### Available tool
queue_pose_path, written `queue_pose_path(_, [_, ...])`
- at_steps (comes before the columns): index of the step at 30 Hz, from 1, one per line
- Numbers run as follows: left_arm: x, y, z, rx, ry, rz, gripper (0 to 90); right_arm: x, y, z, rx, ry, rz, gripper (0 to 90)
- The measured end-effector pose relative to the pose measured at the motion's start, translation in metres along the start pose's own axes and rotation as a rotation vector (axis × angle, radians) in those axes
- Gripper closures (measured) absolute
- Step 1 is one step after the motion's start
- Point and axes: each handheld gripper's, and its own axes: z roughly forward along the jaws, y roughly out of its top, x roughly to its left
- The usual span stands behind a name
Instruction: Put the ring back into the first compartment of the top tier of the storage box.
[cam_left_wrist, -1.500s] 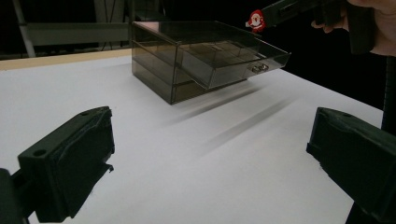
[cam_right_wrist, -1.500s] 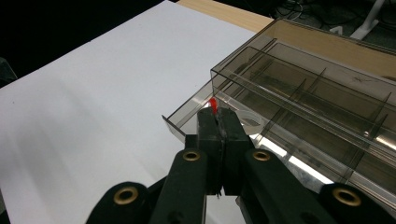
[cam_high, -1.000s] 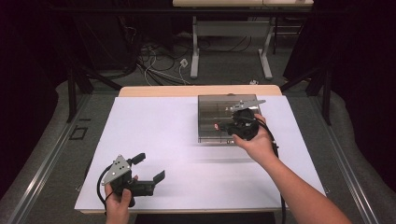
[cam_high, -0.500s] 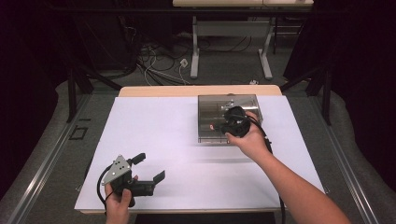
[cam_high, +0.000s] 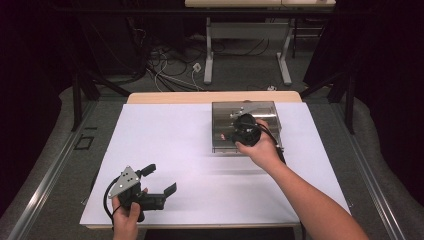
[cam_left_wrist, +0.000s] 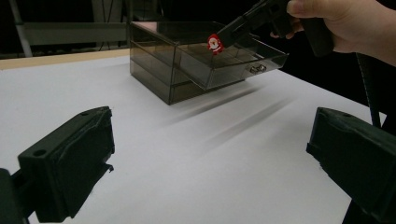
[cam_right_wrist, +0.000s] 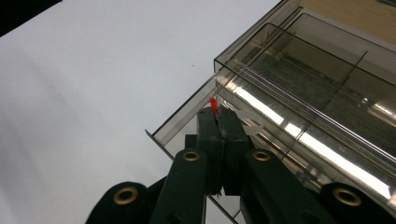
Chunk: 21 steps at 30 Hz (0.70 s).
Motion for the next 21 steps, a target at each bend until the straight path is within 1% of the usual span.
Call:
queue_pose_path(2, [0.000, 0.000, 0.000, 0.001, -0.001, -0.001, 0.4, 0.000, 0.001, 0.004, 0.010, -0.003, 0.005, 89.9])
queue_pose_path(5, [0.000, 0.000, 0.000, 0.000, -0.001, 0.000, 0.4, -0.001, 0.001, 0.007, 0.010, -0.005, 0.000, 89.9])
queue_pose_path(6, [0.000, 0.000, 0.000, 0.000, -0.001, -0.001, 0.5, 0.000, 0.001, 0.008, 0.015, -0.008, 0.009, 89.9])
queue_pose_path(7, [0.000, 0.000, 0.000, 0.001, -0.001, -0.001, 0.4, -0.001, 0.001, 0.010, 0.007, -0.009, 0.003, 89.9])
queue_pose_path(11, [0.000, 0.000, 0.000, -0.001, -0.001, -0.002, 0.4, -0.003, 0.001, 0.014, 0.021, -0.017, 0.011, 89.9])
queue_pose_path(12, [0.000, 0.000, 0.000, -0.001, -0.001, -0.003, 0.5, -0.003, 0.001, 0.016, 0.015, -0.016, 0.014, 89.9])
queue_pose_path(17, [0.000, 0.000, 0.000, 0.001, -0.002, -0.005, 0.5, -0.005, 0.002, 0.019, 0.024, -0.018, 0.021, 89.8])
queue_pose_path(18, [0.001, 0.000, 0.000, 0.001, -0.003, -0.005, 0.5, -0.006, 0.001, 0.019, 0.016, -0.012, 0.025, 89.8])
queue_pose_path(19, [0.000, 0.000, 0.000, 0.000, -0.002, -0.006, 0.5, -0.006, 0.002, 0.019, 0.024, -0.015, 0.024, 89.8])
queue_pose_path(21, [0.001, 0.000, 0.000, 0.001, -0.003, -0.006, 0.4, -0.006, 0.002, 0.019, 0.018, -0.013, 0.024, 89.8])
